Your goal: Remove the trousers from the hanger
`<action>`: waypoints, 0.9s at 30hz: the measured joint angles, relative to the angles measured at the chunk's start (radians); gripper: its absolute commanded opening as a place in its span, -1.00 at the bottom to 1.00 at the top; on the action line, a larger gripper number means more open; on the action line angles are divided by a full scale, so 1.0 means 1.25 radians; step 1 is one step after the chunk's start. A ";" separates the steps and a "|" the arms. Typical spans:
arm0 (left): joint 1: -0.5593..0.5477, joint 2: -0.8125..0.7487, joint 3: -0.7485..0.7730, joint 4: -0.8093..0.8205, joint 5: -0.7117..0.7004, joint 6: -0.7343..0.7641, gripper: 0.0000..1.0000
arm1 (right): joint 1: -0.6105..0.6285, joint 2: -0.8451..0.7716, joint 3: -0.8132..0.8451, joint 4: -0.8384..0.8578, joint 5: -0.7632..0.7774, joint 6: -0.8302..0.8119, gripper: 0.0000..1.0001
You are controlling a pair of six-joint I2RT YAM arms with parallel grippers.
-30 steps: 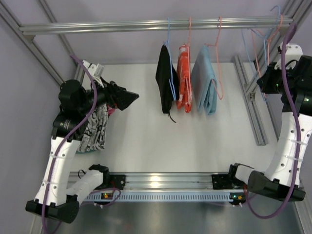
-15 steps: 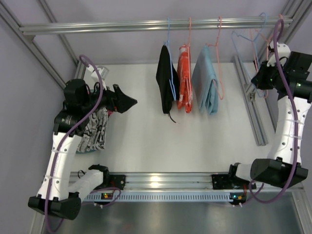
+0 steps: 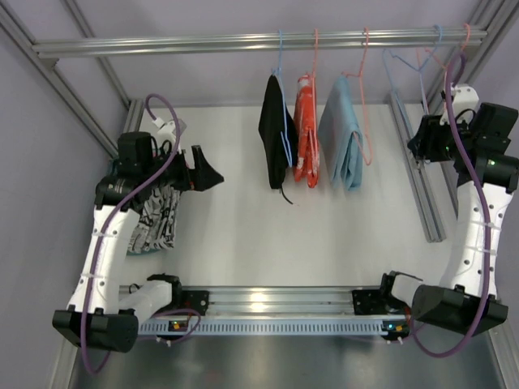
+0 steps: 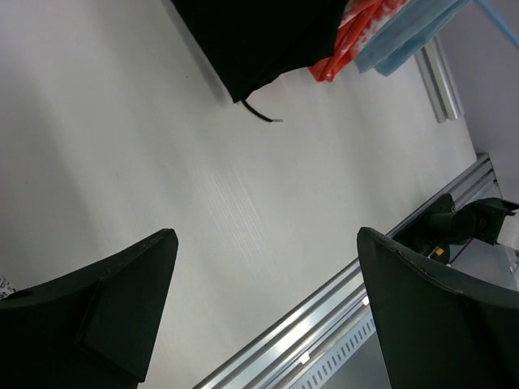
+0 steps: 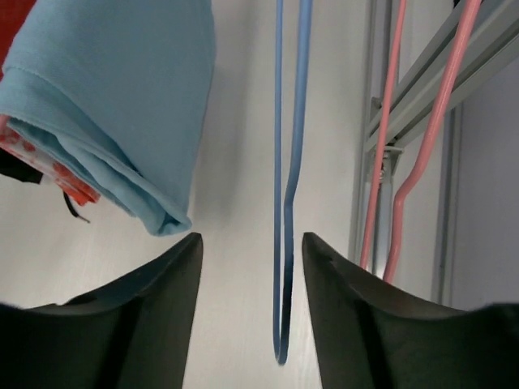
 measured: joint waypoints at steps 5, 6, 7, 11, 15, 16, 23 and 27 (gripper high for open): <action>0.007 0.074 0.058 -0.075 -0.051 0.033 0.97 | 0.000 -0.048 0.003 -0.045 0.002 -0.012 0.99; 0.009 0.085 0.071 -0.084 -0.060 0.038 0.97 | 0.000 -0.064 0.003 -0.056 0.005 -0.015 0.99; 0.010 0.092 0.083 -0.092 -0.073 0.043 0.97 | 0.000 -0.079 0.004 -0.068 0.010 -0.021 0.99; 0.014 0.094 0.117 -0.110 -0.110 0.058 0.97 | 0.000 -0.154 0.027 -0.117 0.019 -0.028 0.99; 0.015 0.090 0.129 -0.113 -0.137 0.060 0.97 | -0.001 -0.220 0.078 -0.187 -0.049 -0.045 0.99; 0.015 0.087 0.129 -0.116 -0.143 0.060 0.97 | -0.001 -0.234 0.083 -0.202 -0.075 -0.053 0.99; 0.015 0.001 0.101 -0.128 -0.185 0.068 0.97 | -0.001 -0.303 0.003 -0.323 -0.311 -0.131 0.99; 0.018 -0.095 0.062 -0.136 -0.231 0.084 0.97 | -0.001 -0.326 -0.086 -0.360 -0.354 -0.155 0.99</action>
